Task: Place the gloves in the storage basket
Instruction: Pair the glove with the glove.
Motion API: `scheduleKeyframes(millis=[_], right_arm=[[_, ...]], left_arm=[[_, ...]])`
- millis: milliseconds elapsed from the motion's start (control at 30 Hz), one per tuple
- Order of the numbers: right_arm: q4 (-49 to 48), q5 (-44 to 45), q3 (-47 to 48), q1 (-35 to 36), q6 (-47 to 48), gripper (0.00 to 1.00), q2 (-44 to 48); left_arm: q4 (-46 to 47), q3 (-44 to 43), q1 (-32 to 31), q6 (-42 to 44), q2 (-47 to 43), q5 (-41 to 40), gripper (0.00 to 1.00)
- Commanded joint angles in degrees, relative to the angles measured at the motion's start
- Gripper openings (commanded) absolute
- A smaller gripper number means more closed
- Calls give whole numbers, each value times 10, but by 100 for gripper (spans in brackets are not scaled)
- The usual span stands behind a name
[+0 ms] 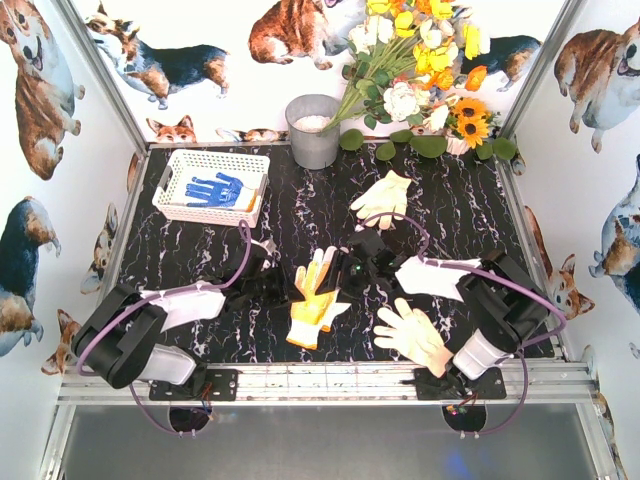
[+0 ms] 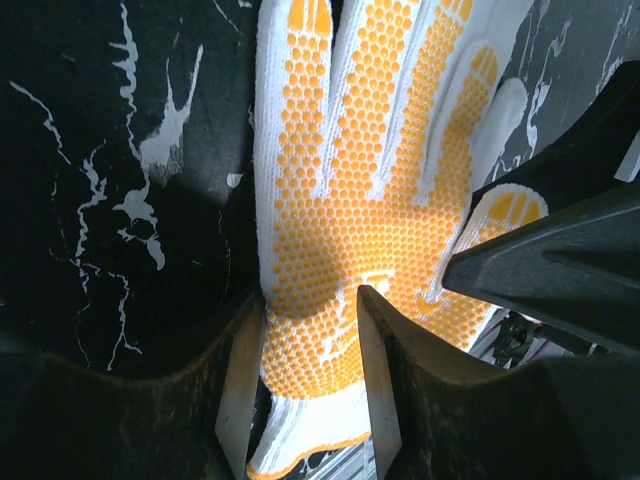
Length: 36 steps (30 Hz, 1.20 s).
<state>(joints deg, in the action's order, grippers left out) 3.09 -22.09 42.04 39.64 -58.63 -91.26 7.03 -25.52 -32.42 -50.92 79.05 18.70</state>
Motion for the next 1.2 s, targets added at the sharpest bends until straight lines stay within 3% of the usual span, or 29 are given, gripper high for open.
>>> scheduleKeyframes(millis=[0, 133, 300, 433, 533, 800, 1167], right_arm=[[-37, 15, 27, 0, 7, 53, -17], [-50, 23, 31, -1, 8, 51, -36], [-80, 36, 26, -4, 12, 31, -34], [-73, 50, 28, -6, 22, 12, -11], [-62, 57, 27, -9, 26, 4, 12], [-15, 75, 25, -32, 51, 1, 75], [1, 79, 9, -71, 63, 1, 105]], left_arm=[[15, 11, 11, 6, 17, -26, 36], [12, 12, 14, 14, 22, -48, 35], [34, 10, 15, 27, 7, -50, 17], [31, 1, 15, 54, -24, -49, 7], [24, -11, 15, 67, -40, -41, 3], [13, -42, 15, 81, -52, -33, 2], [21, -135, 15, 121, 43, -25, 1]])
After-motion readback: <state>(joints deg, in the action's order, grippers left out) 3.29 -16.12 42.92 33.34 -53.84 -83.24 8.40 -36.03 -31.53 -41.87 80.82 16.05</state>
